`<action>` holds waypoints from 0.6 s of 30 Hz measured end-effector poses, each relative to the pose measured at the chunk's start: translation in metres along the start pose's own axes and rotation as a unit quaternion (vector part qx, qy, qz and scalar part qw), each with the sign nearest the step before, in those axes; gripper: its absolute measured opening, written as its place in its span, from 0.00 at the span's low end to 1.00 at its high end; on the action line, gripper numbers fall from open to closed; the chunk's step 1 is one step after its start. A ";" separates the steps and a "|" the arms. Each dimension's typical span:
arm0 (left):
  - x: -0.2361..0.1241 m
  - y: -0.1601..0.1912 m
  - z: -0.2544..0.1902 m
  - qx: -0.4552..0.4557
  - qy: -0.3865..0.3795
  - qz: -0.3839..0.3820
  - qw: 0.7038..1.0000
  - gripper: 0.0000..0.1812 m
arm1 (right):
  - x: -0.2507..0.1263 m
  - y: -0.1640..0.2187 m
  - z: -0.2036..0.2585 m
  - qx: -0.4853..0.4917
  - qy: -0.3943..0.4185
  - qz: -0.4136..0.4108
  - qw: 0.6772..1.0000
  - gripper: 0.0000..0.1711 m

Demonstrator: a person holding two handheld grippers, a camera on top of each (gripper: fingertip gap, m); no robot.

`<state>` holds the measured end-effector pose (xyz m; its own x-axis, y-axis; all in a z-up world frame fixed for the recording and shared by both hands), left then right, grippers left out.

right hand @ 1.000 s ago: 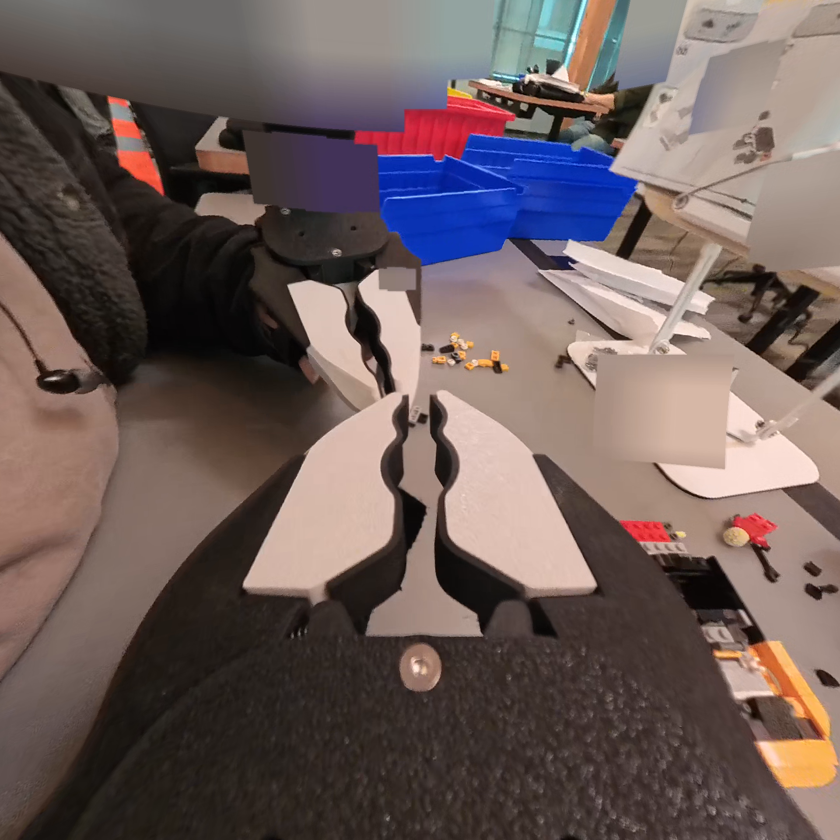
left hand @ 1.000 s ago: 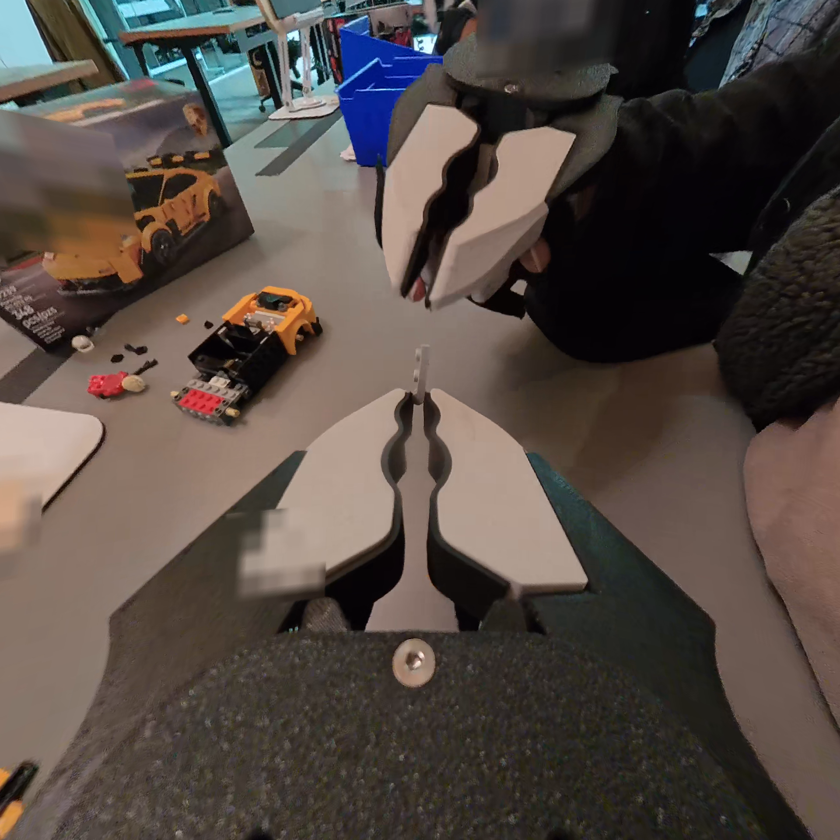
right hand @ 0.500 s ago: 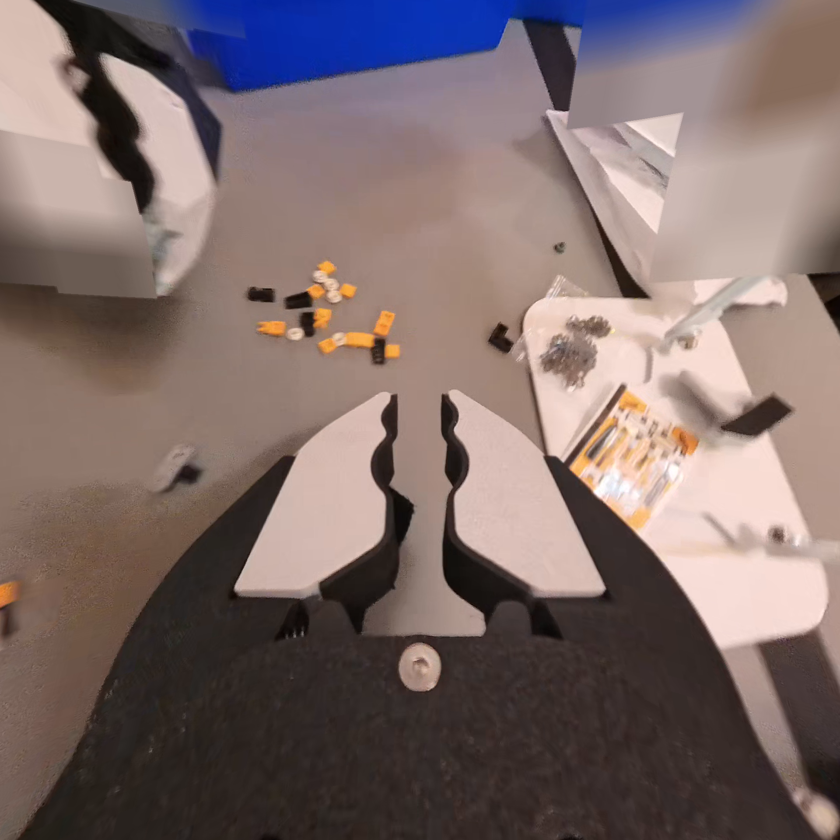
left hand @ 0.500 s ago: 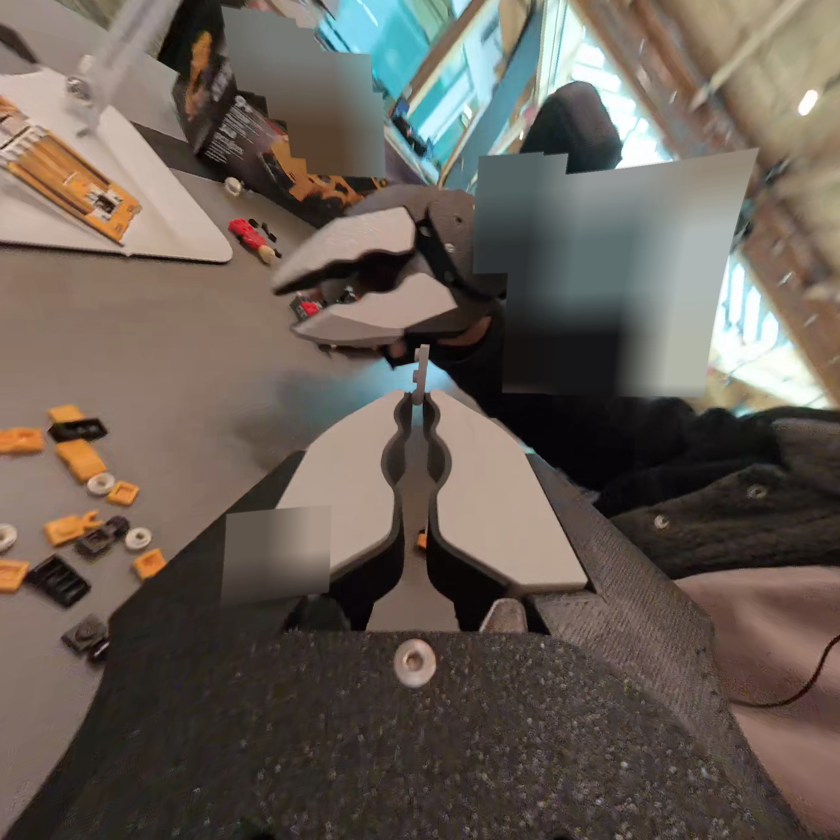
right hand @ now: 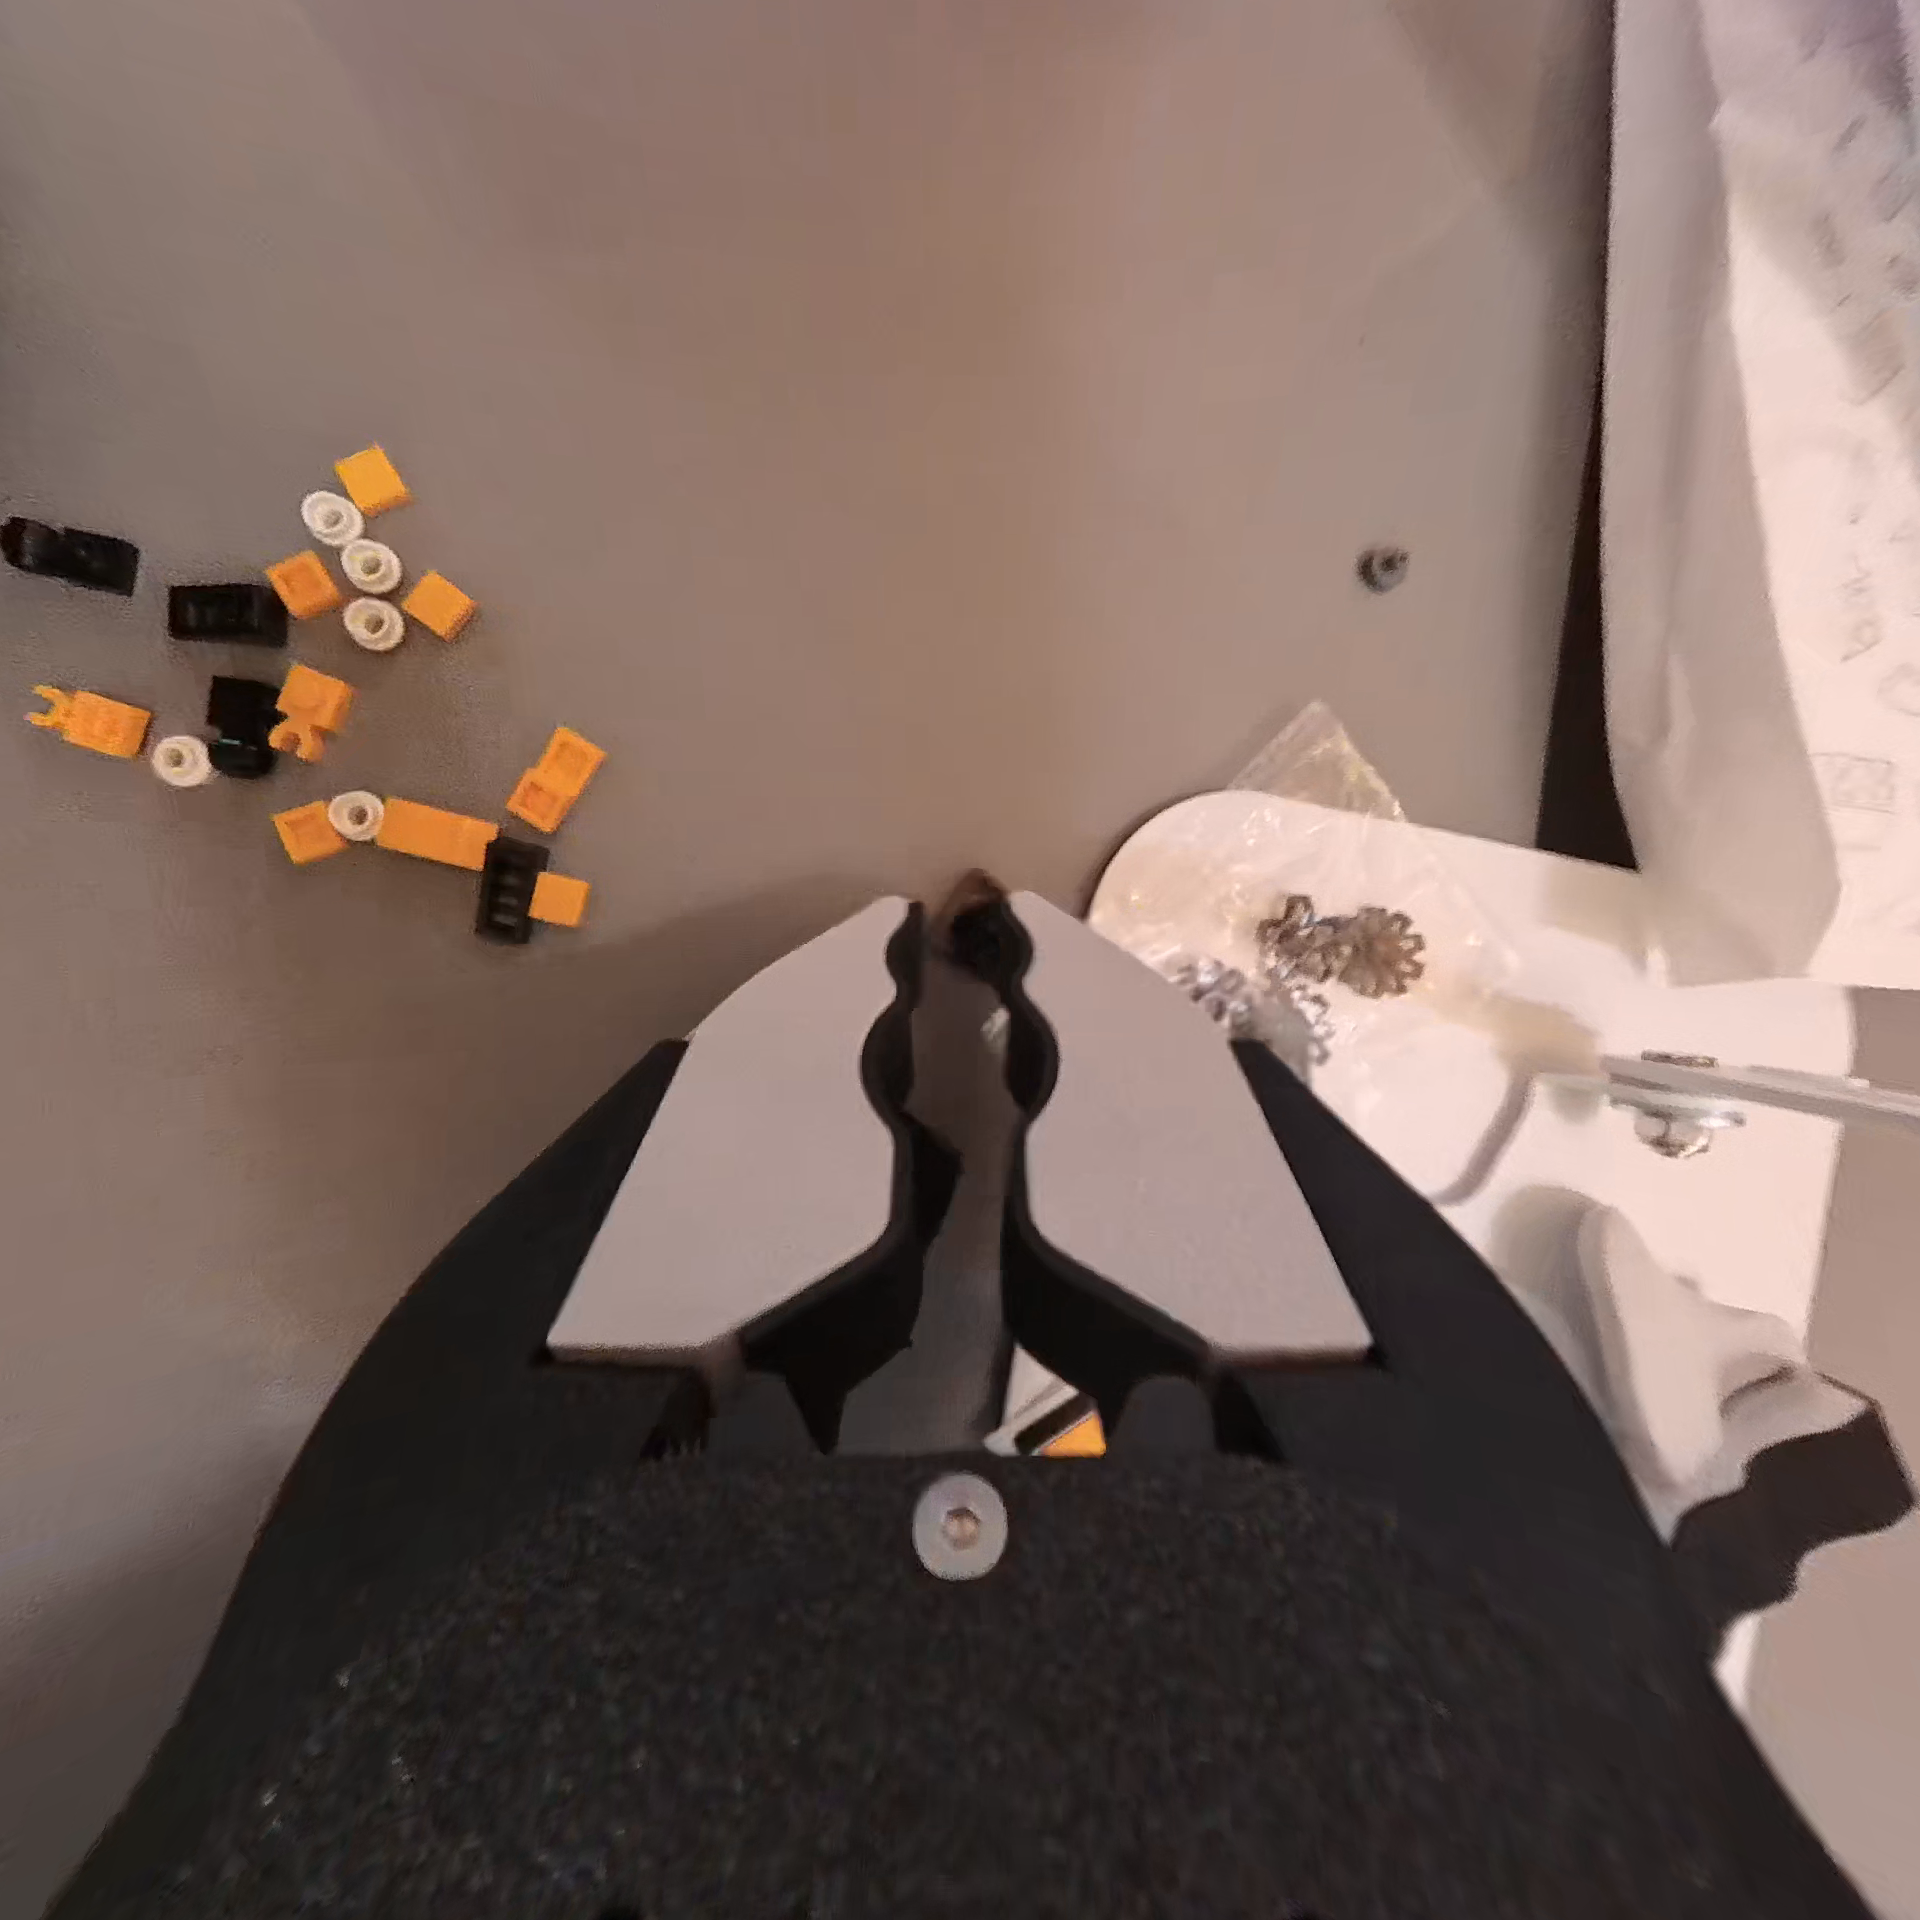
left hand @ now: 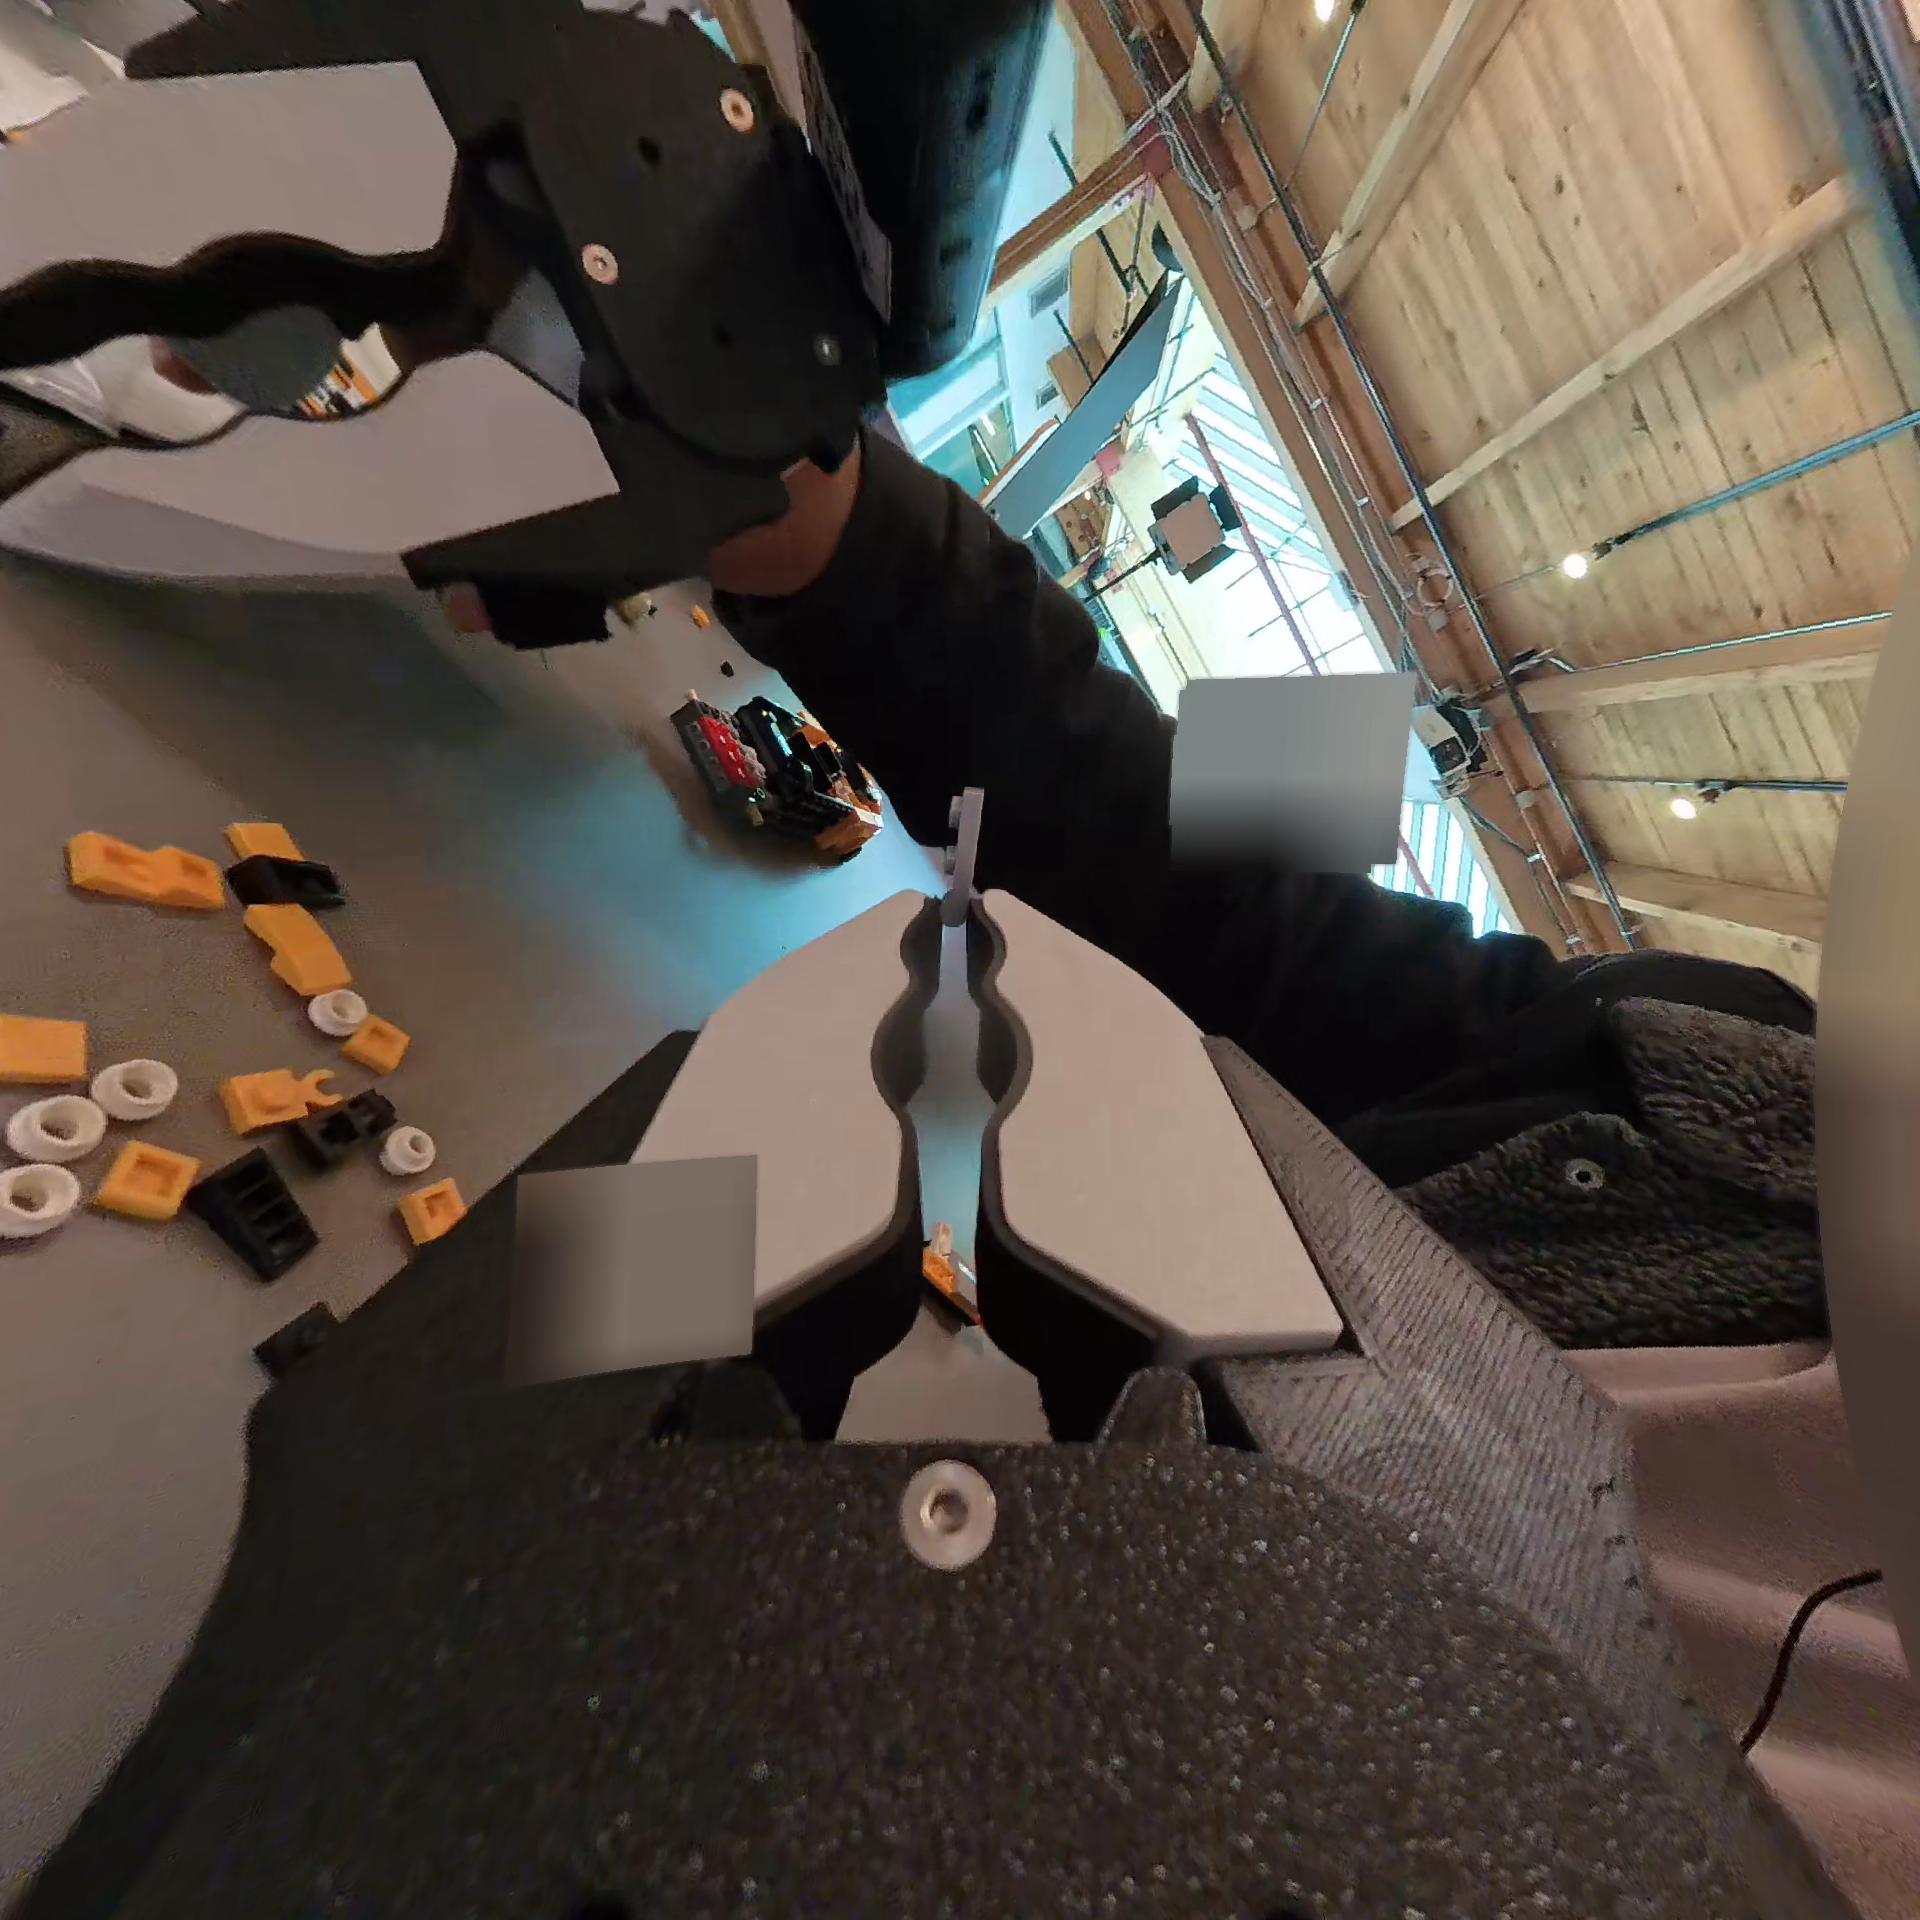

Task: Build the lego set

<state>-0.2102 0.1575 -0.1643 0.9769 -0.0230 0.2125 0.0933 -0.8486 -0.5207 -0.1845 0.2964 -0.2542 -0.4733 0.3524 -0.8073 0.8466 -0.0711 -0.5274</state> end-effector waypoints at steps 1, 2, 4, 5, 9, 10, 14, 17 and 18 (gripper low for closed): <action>0.001 0.001 0.001 0.001 -0.001 0.003 1.000 0.02 | -0.002 0.002 0.003 0.010 -0.008 0.003 1.000 0.05; 0.001 0.003 0.002 0.000 -0.002 0.005 1.000 0.02 | -0.005 0.005 0.008 0.018 -0.014 0.005 1.000 0.05; 0.003 0.006 0.002 -0.001 -0.002 0.010 1.000 0.02 | -0.018 0.014 0.026 0.028 -0.025 0.009 0.999 0.05; 0.004 0.008 0.001 -0.001 -0.001 0.014 1.000 0.02 | -0.027 0.021 0.036 0.032 -0.019 0.012 0.999 0.05; 0.011 0.018 -0.002 -0.001 0.003 0.033 0.999 0.02 | -0.083 0.036 0.102 0.139 -0.014 0.006 0.990 0.05; 0.014 0.021 -0.004 -0.002 0.004 0.039 0.999 0.02 | -0.098 0.042 0.120 0.168 -0.003 0.014 0.986 0.05; 0.027 0.041 -0.011 -0.002 0.014 0.074 0.997 0.02 | -0.146 0.067 0.195 0.237 0.050 0.038 0.969 0.05; 0.038 0.061 -0.014 -0.008 0.018 0.107 0.994 0.02 | -0.160 0.074 0.250 0.273 0.048 0.042 0.960 0.05; 0.042 0.067 -0.013 -0.010 0.019 0.117 0.993 0.02 | -0.161 0.070 0.267 0.279 0.036 0.039 0.959 0.05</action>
<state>-0.1660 0.0926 -0.1793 0.9634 -0.2402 0.1189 -0.1397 -0.8286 -0.5422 -0.1140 -0.0147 -0.2325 -0.3785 0.3884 -0.8402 0.6072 -0.5810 -0.5421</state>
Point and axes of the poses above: each gripper's, where its closed fingertips meet, x out along the fingers, y out of its underside, z = x × y across the jaws, the point moved 1 cm from there along -x, back along the fingers, and after that the axes turned 9 degrees about y, right-handed, at the moved point
